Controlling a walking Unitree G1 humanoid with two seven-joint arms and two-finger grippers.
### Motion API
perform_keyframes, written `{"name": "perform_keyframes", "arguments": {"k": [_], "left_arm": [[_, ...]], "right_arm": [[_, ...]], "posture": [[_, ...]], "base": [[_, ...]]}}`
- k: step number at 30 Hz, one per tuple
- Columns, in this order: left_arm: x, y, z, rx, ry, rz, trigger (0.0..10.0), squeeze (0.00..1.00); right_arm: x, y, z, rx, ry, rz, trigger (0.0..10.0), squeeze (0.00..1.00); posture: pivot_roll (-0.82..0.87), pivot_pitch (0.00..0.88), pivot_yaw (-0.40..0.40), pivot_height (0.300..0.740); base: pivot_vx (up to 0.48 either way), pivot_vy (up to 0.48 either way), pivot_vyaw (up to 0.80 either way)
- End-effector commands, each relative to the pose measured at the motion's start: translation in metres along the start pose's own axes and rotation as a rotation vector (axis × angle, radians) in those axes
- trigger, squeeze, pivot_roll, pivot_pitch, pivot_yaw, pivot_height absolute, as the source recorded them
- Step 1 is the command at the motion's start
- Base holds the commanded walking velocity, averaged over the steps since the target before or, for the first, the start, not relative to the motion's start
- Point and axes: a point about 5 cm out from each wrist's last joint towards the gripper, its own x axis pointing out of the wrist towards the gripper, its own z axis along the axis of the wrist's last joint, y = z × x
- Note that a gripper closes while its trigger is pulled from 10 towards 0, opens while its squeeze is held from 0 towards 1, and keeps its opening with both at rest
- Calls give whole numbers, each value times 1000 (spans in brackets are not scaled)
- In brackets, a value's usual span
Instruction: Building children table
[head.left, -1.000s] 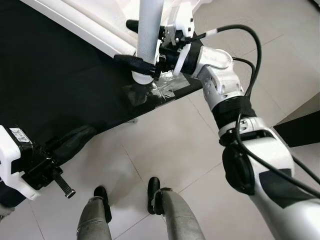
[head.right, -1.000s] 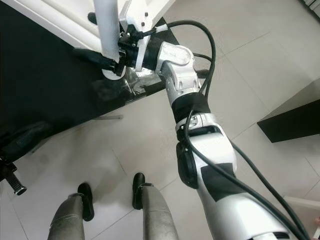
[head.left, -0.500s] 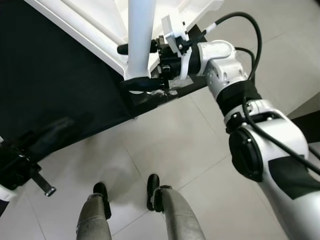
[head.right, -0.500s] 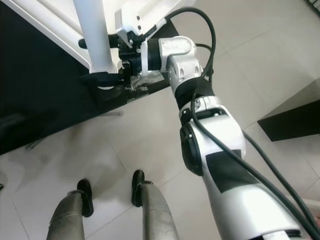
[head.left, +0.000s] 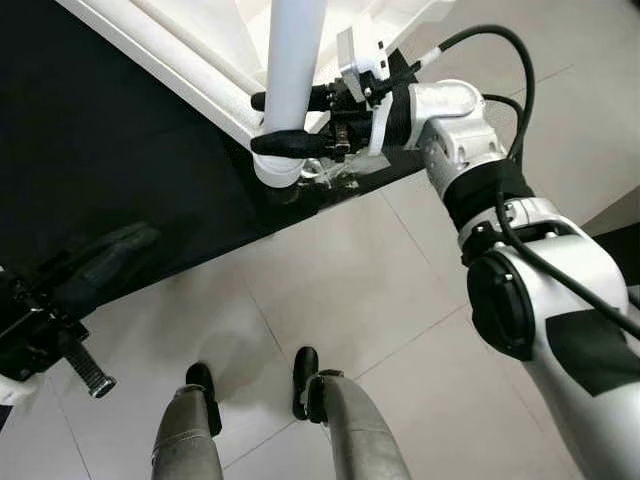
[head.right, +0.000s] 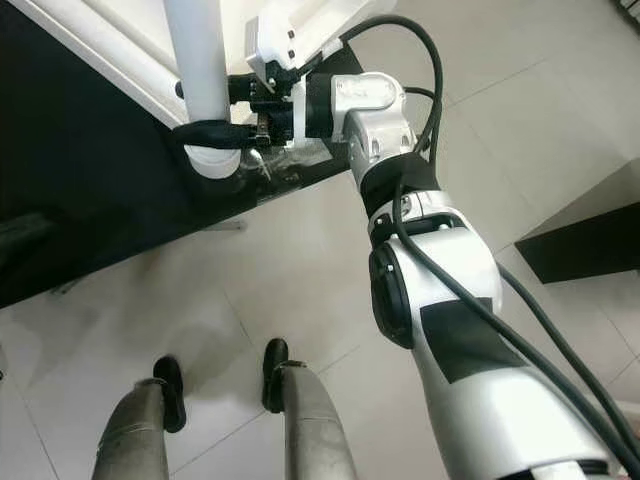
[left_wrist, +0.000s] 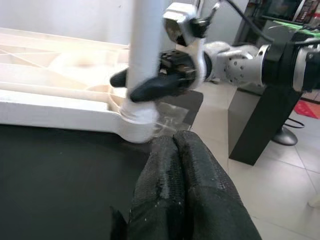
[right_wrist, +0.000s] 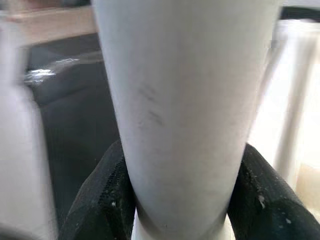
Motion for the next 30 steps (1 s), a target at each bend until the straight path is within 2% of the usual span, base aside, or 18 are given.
{"name": "perform_keyframes", "arguments": {"k": [1, 2, 3, 4, 5, 6, 7, 9, 10, 18, 19, 21, 22, 23, 24, 26, 28, 30], "left_arm": [[-1, -6, 0, -11, 6, -34, 10000, 0], [-1, -6, 0, -11, 6, -34, 10000, 0], [-1, -6, 0, -12, 7, -33, 10000, 0], [-2, -5, -1, -14, 9, -32, 10000, 0], [-2, -5, -1, -14, 9, -32, 10000, 0], [-1, -4, -2, -17, 11, -31, 10000, 0], [-1, -3, -3, -19, 12, -31, 10000, 0], [1, -2, -4, -23, 8, -35, 10000, 0], [2, -2, -4, -25, 3, -38, 10000, 0], [5, -3, -8, -35, 2, -51, 10000, 0], [6, -5, -8, -37, -2, -57, 10000, 0], [6, -5, -8, -38, -3, -60, 10000, 0], [7, -6, -8, -40, -4, -62, 10000, 0], [7, -6, -8, -41, -5, -63, 10000, 0], [7, -6, -8, -40, -4, -63, 10000, 0], [8, -6, -8, -38, -5, -62, 10000, 0], [11, -7, -7, -33, -17, -68, 10000, 0], [12, -7, -6, -33, -25, -69, 10000, 0]], "right_arm": [[-8, 0, -32, 90, 98, -184, 0, 0], [-8, 0, -32, 90, 98, -184, 0, 0], [-7, 4, -51, 162, 134, -299, 0, 0], [-2, 13, -78, 304, 165, -489, 0, 0], [-2, 13, -78, 304, 165, -489, 0, 0], [12, 40, -101, 367, 199, -565, 0, 0], [19, 60, -110, 403, 212, -621, 0, 0], [42, 96, -102, 394, 162, -654, 0, 0], [51, 103, -96, 395, 138, -666, 0, 0], [75, 103, -83, 412, 88, -663, 0, 0], [75, 104, -75, 410, 109, -667, 10000, 0], [73, 100, -72, 402, 112, -664, 10000, 0], [70, 98, -66, 404, 107, -676, 10000, 75], [67, 97, -63, 407, 102, -683, 10000, 75], [66, 94, -59, 396, 89, -658, 10000, 1000], [65, 88, -54, 400, 58, -624, 10000, 1000], [65, 73, -36, 349, -26, -478, 10000, 1000], [65, 69, -29, 333, -58, -419, 10000, 1000]], "posture": [[142, 461, -205, 740], [142, 461, -205, 740], [137, 459, -210, 740], [134, 460, -199, 740], [134, 460, -199, 740], [137, 456, -197, 740], [137, 456, -197, 740], [137, 436, -182, 740], [137, 436, -182, 740], [134, 420, -185, 740], [135, 423, -190, 740], [138, 427, -191, 740], [137, 430, -192, 740], [137, 430, -192, 740], [131, 432, -198, 740], [118, 428, -212, 740], [96, 429, -231, 740], [96, 429, -231, 740]], "base": [[0, 0, 0], [0, 0, 0], [0, 0, 0], [0, 0, 0], [0, 0, 0], [0, 0, 0], [0, 0, 0], [0, 0, 0], [0, 0, 0], [0, 0, 0], [0, 0, 0], [0, 0, 0], [0, 0, 0], [0, 0, 0], [0, 0, 0], [0, 0, 0], [0, 0, 0], [0, 0, 0]]}}
